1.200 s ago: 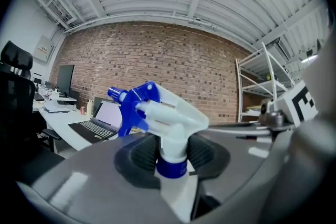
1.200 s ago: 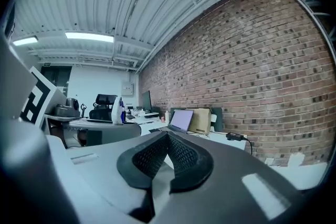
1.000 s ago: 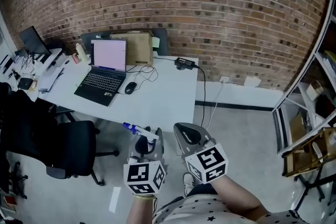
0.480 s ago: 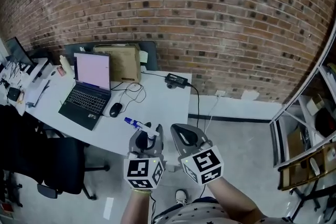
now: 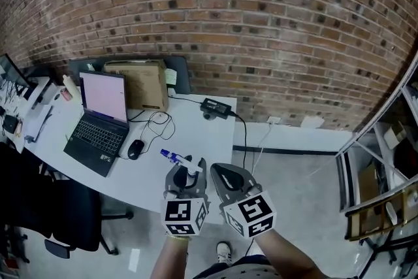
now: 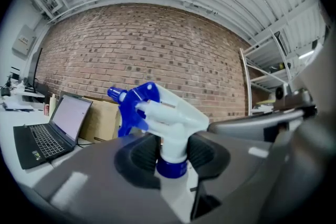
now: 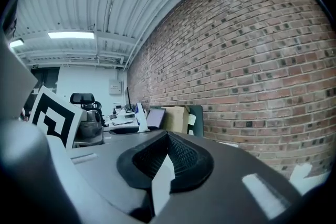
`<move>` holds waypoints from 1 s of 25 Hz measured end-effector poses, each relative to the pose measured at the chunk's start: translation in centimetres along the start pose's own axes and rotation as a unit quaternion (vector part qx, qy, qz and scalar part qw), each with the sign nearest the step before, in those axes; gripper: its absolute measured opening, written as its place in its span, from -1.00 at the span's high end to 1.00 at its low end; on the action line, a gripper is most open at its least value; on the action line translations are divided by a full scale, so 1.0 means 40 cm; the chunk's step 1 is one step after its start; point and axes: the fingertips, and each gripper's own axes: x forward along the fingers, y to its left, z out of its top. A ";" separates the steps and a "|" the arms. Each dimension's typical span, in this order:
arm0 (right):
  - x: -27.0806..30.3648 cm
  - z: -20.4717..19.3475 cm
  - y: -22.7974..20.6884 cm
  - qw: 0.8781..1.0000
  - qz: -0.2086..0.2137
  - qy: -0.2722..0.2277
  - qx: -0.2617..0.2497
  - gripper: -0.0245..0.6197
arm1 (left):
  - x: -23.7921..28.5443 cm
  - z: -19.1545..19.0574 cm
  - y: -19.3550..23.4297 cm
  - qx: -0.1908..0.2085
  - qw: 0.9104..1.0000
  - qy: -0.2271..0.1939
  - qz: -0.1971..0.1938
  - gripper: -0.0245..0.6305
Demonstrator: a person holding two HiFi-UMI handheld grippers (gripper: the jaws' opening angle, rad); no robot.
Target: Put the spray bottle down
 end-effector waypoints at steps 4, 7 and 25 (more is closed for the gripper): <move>0.006 -0.006 -0.011 1.000 -0.001 -0.001 0.006 0.93 | 0.010 -0.012 -0.001 0.003 1.000 0.001 0.000 0.54; 0.009 -0.012 -0.006 1.000 0.002 -0.001 0.009 0.93 | 0.010 -0.015 0.003 0.003 1.000 0.003 -0.002 0.53; -0.055 -0.033 0.078 1.000 0.016 -0.001 0.001 0.93 | -0.147 -0.024 0.026 -0.006 0.999 0.025 0.023 0.59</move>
